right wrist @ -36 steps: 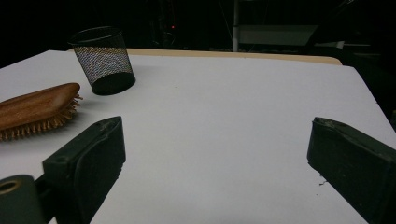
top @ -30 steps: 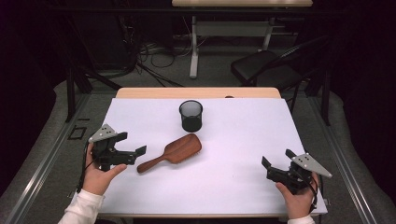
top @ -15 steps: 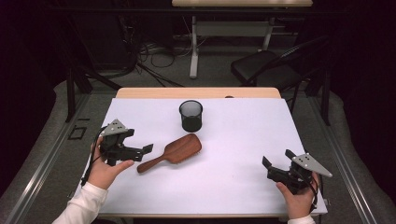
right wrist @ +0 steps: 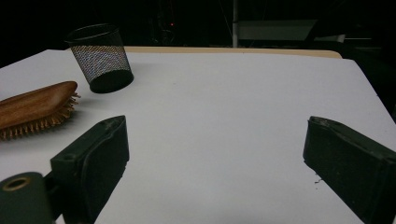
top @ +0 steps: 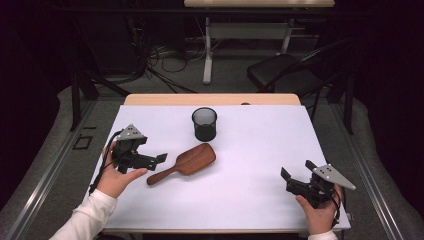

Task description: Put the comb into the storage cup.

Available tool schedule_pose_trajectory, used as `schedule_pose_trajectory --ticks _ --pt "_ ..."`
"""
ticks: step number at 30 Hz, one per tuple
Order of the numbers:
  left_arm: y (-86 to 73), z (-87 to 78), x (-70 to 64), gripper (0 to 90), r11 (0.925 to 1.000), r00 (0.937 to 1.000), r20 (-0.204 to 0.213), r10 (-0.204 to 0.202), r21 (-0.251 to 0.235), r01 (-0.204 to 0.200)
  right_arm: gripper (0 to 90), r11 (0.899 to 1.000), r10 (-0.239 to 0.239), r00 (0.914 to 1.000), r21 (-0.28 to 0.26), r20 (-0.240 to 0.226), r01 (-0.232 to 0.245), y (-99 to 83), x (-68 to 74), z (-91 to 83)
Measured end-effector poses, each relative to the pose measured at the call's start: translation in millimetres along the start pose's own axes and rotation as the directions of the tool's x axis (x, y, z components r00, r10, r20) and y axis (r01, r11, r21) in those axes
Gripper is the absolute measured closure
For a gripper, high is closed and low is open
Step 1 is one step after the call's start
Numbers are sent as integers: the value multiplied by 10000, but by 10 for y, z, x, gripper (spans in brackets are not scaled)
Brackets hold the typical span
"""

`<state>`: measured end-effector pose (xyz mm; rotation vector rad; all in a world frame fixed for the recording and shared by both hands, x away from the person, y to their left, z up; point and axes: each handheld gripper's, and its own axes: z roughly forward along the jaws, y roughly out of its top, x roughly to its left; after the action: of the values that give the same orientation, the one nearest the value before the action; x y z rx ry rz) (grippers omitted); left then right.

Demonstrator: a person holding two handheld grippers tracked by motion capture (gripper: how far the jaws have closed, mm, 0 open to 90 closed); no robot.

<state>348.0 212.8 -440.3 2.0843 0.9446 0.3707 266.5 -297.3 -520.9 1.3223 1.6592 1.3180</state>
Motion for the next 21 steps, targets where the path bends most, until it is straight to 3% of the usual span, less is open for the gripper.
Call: schedule_pose_trajectory --ticks 9,21 --pt "80 24 46 54 9964 10000 46 30 849 -34 67 10000 -12 10000 57 -22 12 -4 3 5" --pt "125 81 88 55 9841 9999 106 43 1773 -61 69 9999 -5 10000 152 -51 6 -8 7 10"
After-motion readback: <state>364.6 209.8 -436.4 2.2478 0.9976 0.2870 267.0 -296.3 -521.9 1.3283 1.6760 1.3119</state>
